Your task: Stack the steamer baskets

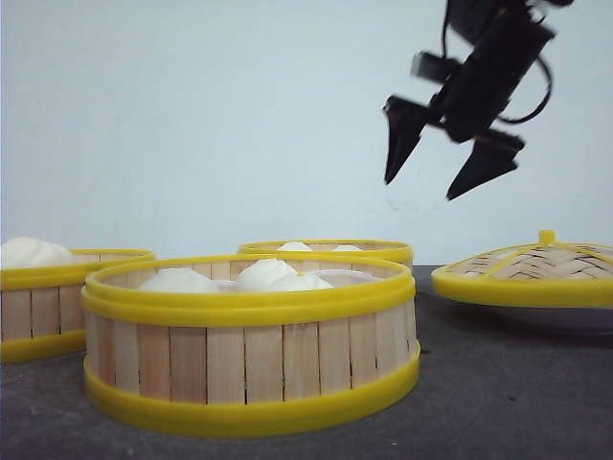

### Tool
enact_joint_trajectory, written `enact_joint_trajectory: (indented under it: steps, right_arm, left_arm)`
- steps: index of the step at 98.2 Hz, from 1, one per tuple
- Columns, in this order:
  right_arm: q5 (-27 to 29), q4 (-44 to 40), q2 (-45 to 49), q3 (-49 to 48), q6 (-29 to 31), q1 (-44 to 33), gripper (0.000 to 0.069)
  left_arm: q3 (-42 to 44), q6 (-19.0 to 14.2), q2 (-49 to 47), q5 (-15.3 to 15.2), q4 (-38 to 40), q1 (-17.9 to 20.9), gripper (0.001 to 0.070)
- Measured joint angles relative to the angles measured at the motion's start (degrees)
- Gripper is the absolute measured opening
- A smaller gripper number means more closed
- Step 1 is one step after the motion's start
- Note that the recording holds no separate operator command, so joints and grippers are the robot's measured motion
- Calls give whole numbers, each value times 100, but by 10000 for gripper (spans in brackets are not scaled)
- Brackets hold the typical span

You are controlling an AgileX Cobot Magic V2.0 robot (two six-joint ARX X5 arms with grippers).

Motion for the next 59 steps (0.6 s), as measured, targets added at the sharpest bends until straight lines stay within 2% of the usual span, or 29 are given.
enact_joint_trajectory:
  steps: [21, 45, 59]
  right_arm:
    - [420, -136, 745, 535, -203, 101, 613]
    - [664, -111, 1252, 590, -387, 133, 593]
    - [680, -72, 1412, 590, -474, 133, 547]
  left_arm:
    - [0, 0, 0, 0, -140, 0, 428]
    - [0, 0, 0, 0, -146, 0, 428]
    - [0, 0, 0, 0, -146, 0, 428]
